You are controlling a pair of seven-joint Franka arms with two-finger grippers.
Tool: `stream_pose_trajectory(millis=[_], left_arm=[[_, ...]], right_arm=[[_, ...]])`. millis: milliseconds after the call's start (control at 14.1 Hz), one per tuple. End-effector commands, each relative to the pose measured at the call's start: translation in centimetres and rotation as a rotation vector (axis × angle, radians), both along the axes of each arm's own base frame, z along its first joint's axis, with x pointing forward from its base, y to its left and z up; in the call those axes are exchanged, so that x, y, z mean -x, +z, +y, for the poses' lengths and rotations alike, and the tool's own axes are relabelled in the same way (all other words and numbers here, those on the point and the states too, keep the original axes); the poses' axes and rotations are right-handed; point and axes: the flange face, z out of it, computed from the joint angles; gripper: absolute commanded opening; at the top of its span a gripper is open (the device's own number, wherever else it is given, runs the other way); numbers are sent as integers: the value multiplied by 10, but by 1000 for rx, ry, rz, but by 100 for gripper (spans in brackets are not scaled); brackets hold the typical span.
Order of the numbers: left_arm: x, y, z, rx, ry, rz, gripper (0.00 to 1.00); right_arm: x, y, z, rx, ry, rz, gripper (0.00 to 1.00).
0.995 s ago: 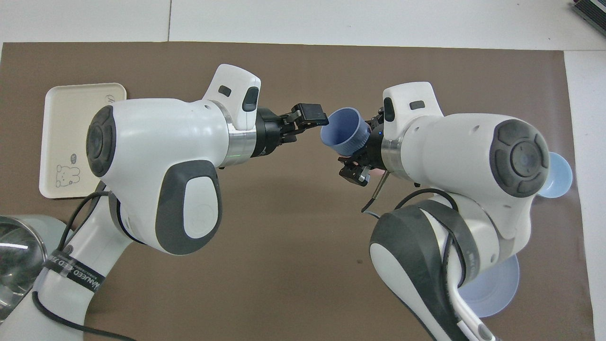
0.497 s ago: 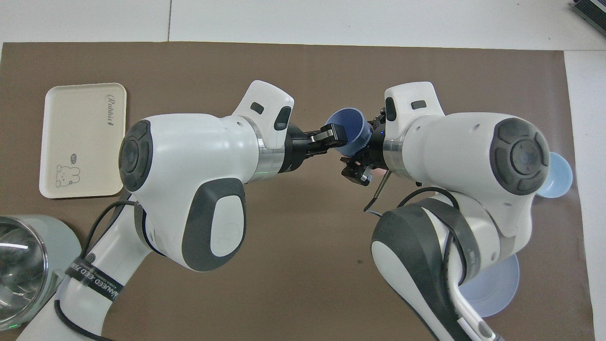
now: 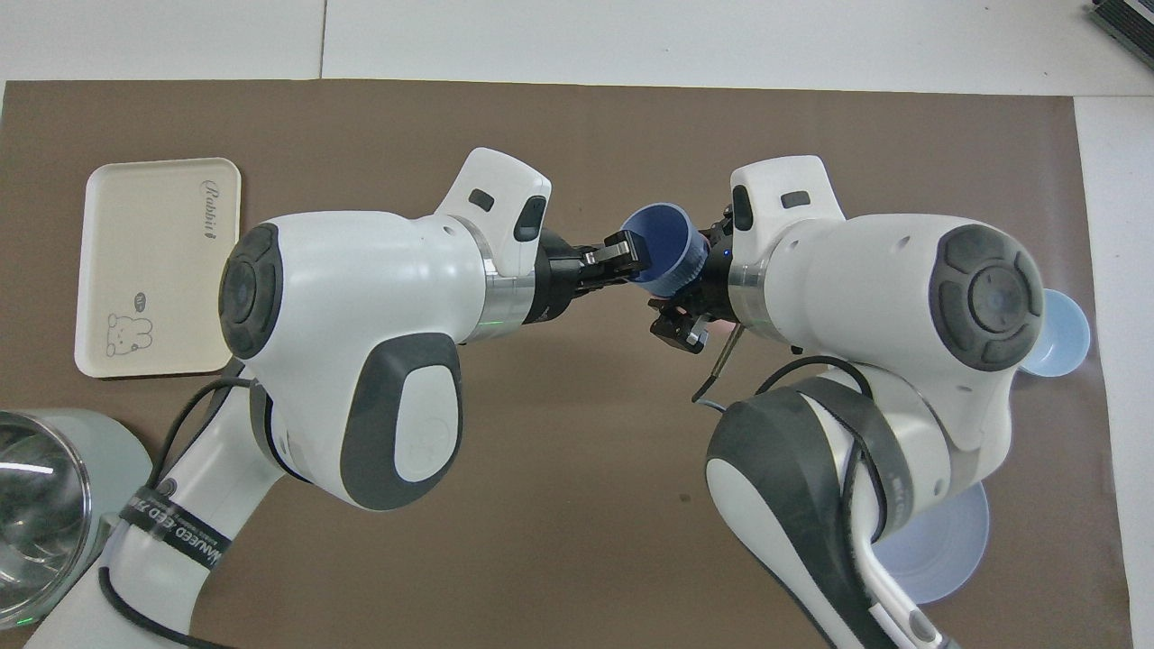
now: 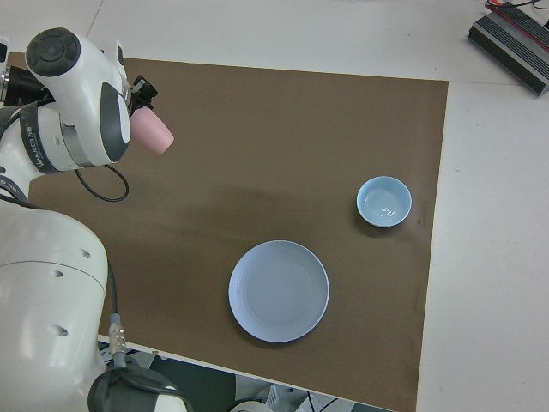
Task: Place cup on tray
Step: 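Grasp the cup with the left gripper while the right gripper releases, then carry the cup over the tray with the left gripper while the right gripper withdraws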
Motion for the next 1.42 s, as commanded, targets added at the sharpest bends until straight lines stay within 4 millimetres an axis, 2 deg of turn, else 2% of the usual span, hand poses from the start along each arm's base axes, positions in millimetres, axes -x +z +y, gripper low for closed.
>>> stream_pose_trajectory(millis=[0,213,426,639,781,923,1066,1279,1350], left_arm=[[-17,19,6,29,12,3,0],[-55,47,45,0,9,36,0],[-81,64,101,-79,38,18,0],[-110,66,189,-211,137,-31,0],[-118,61,235,-312,136,-77,0],[-121,48,289,-366,102,-101,0],[-114,30,352,-428,41,-137,0],[-89,-1,429,-501,-7,-161,0],[-83,-11,448,-522,-24,-175,0]], right_arm=[[-4,5,-4,4,-21,-15,0],[-6,4,-9,5,-30,-13,0],[-11,5,-20,-10,-58,-15,0],[-30,4,-59,-103,-149,-32,0],[-40,-4,-92,-175,-165,-71,0],[-46,-15,-127,-248,-144,-85,0],[-55,-40,-163,-340,-129,-132,0],[-68,-91,-194,-472,-136,-196,0],[-70,-102,-202,-494,-139,-217,0]])
